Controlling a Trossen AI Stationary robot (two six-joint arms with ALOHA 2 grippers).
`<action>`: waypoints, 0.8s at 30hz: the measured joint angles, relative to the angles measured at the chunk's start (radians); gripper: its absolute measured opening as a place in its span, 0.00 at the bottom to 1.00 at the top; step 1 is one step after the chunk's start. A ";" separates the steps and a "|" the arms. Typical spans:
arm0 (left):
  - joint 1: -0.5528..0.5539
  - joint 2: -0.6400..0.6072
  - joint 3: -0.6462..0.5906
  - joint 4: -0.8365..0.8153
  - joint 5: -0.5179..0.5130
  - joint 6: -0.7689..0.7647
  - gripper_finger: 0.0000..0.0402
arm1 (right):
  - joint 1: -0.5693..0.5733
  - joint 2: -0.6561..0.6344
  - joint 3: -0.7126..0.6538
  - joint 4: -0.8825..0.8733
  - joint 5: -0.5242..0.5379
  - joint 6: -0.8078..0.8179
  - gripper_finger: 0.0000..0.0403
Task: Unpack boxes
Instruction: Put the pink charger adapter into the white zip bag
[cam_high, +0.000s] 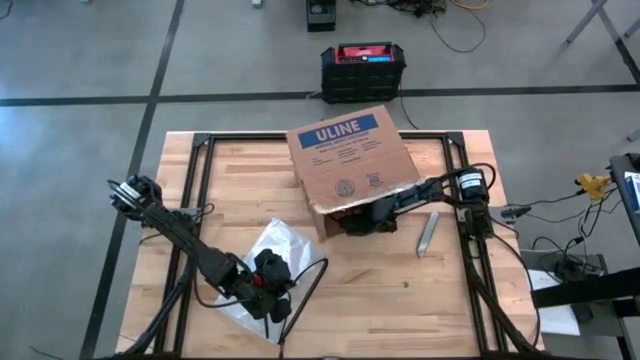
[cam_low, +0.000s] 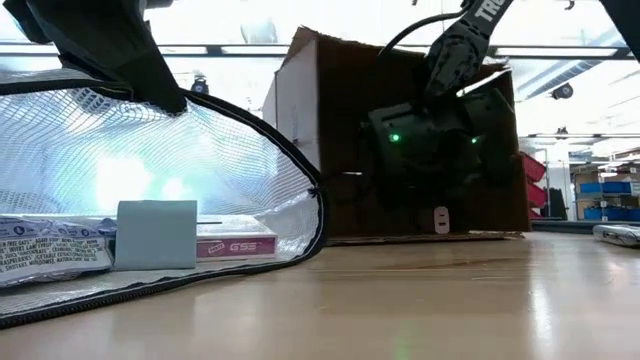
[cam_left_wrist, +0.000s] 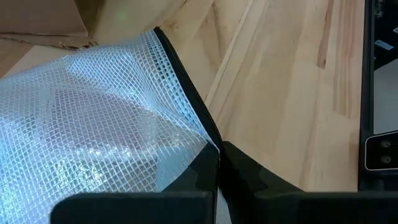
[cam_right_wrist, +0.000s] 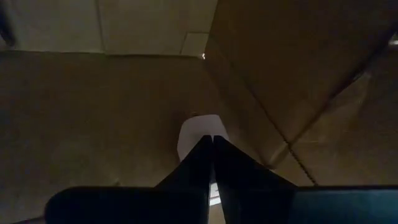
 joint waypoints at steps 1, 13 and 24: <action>0.000 0.000 0.000 0.000 0.000 0.000 0.00 | 0.000 0.000 0.000 0.000 0.000 -0.001 0.00; -0.001 0.000 0.000 0.000 0.000 0.000 0.00 | 0.144 -0.039 0.058 0.007 -0.191 -0.062 0.00; -0.001 0.000 0.000 0.001 0.000 -0.003 0.00 | 0.071 -0.135 0.031 -0.144 -0.108 -0.093 0.00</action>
